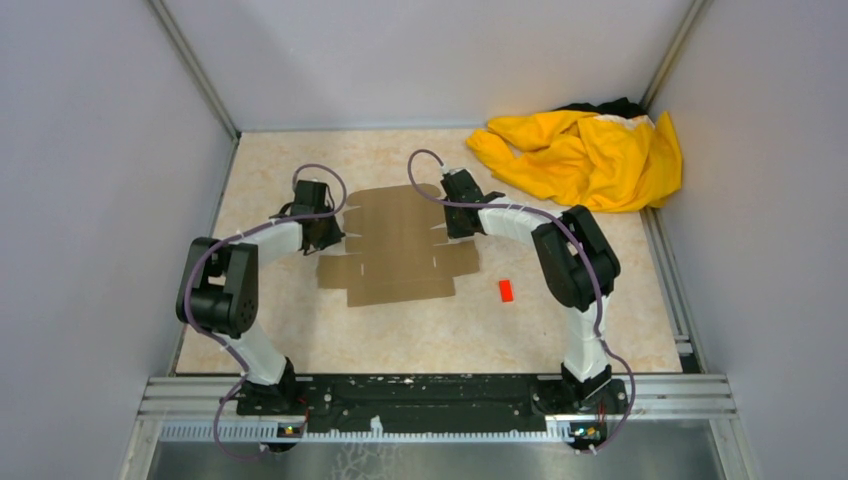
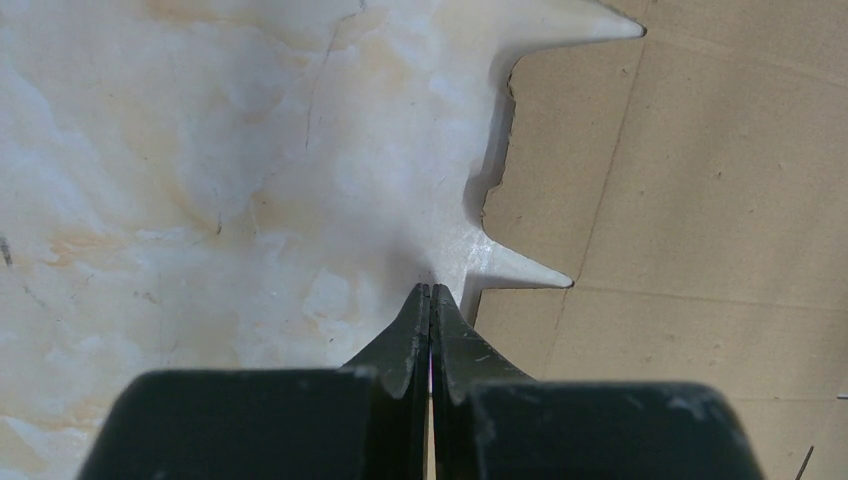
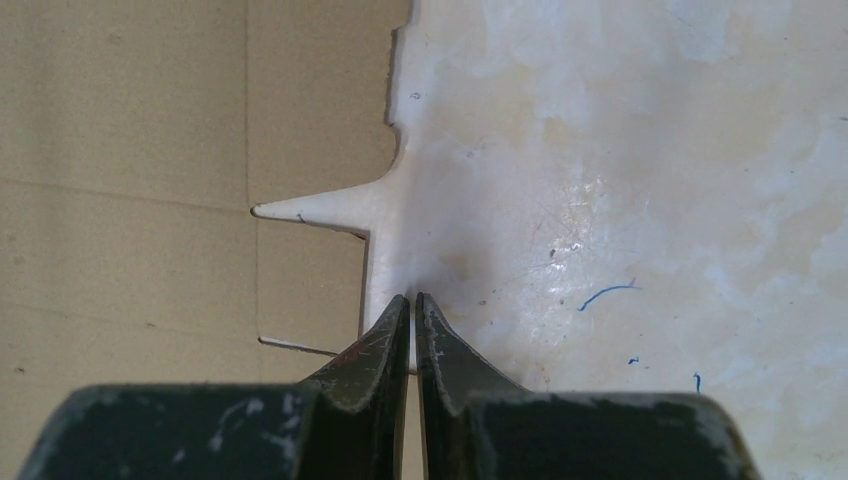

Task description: Fold the paper box

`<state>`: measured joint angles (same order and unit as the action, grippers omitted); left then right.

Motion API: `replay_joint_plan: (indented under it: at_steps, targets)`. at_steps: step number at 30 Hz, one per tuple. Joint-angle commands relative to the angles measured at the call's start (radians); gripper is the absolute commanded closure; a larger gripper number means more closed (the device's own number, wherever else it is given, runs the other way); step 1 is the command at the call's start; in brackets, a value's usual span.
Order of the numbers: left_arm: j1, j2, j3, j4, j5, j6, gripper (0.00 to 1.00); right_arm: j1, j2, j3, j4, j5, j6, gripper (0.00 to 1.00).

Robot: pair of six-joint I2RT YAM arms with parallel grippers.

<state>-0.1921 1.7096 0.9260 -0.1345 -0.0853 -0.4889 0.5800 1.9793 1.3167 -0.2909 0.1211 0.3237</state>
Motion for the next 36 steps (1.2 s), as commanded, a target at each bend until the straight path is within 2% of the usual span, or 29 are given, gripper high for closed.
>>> replay_joint_plan:
  at_steps: [1,21,36]
  targets:
    - [-0.012,0.059,-0.016,-0.086,-0.019,0.025,1.00,0.007,0.026,0.016,-0.001,0.049,0.008,0.93]
    - [-0.041,0.060,0.001,-0.077,0.061,0.029,1.00,0.015,0.040,0.004,0.057,-0.079,0.003,0.95]
    - [-0.041,0.021,0.014,-0.088,0.078,0.024,1.00,0.015,-0.011,-0.013,0.088,-0.149,0.013,0.95]
